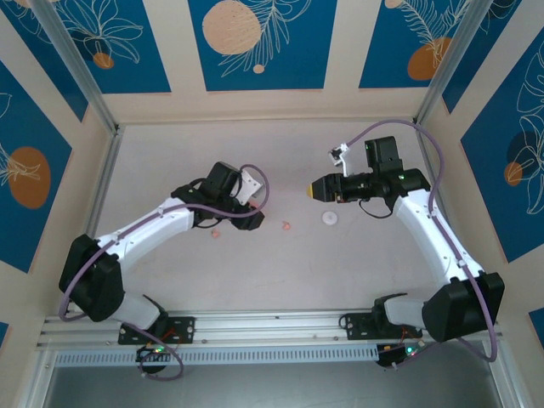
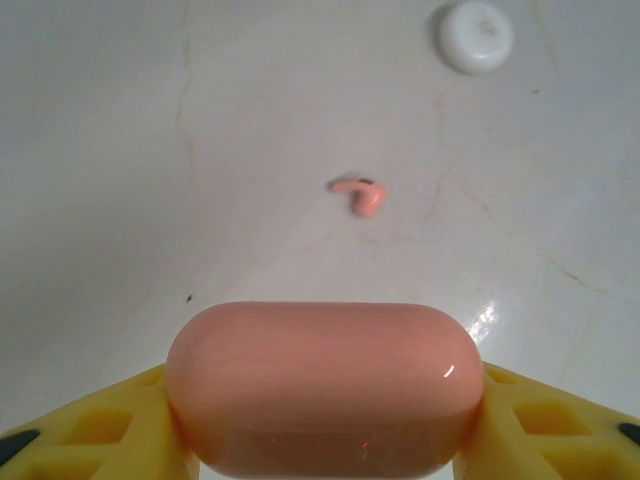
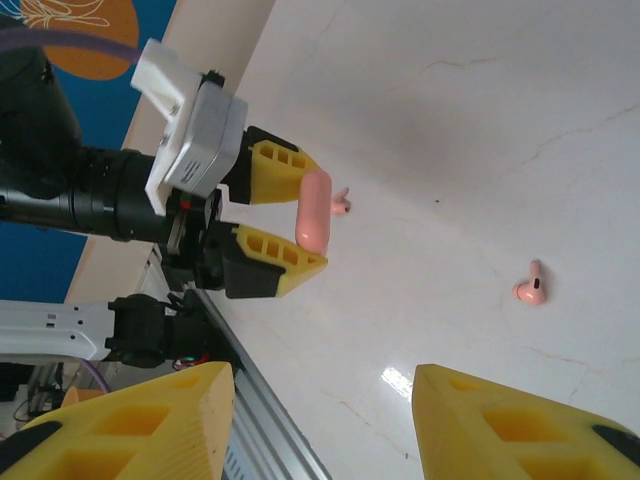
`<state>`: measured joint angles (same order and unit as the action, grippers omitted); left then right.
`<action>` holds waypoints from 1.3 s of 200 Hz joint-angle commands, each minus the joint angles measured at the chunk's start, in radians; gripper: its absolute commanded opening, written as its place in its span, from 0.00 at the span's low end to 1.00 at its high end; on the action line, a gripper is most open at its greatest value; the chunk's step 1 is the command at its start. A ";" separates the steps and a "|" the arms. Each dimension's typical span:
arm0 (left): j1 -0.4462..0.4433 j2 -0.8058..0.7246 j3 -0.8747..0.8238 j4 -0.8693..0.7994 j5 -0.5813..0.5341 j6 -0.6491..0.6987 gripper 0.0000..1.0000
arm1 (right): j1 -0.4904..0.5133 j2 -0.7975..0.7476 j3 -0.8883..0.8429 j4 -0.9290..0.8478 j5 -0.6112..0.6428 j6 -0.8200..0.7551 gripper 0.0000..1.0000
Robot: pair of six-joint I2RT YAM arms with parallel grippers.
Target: Insert wireless bluetooth earbuds into charging case
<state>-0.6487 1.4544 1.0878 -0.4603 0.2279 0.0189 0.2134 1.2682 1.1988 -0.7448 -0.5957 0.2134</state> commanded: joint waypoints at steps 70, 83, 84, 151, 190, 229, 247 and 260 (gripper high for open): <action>-0.034 -0.024 -0.049 0.184 0.153 0.298 0.42 | 0.041 0.115 0.088 -0.072 -0.094 0.098 0.50; -0.040 -0.022 -0.054 0.194 0.158 0.319 0.42 | 0.064 0.130 0.088 -0.060 -0.097 0.108 0.50; -0.040 -0.022 -0.054 0.195 0.159 0.321 0.42 | 0.066 0.131 0.088 -0.059 -0.097 0.109 0.50; -0.067 -0.014 -0.048 0.204 0.146 0.337 0.42 | 0.156 0.233 0.087 -0.003 -0.145 0.185 0.49; -0.069 -0.023 -0.065 0.226 0.135 0.318 0.42 | 0.203 0.281 0.095 -0.001 -0.165 0.188 0.49; -0.069 -0.028 -0.065 0.230 0.139 0.311 0.42 | 0.229 0.323 0.113 -0.006 -0.157 0.175 0.47; -0.070 -0.028 -0.065 0.227 0.138 0.311 0.42 | 0.242 0.339 0.121 -0.010 -0.153 0.162 0.46; -0.071 -0.029 -0.063 0.228 0.139 0.309 0.42 | 0.249 0.345 0.123 -0.014 -0.154 0.156 0.46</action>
<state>-0.7055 1.4353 1.0317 -0.2489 0.3481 0.3241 0.4473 1.5974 1.2888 -0.7410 -0.7223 0.3851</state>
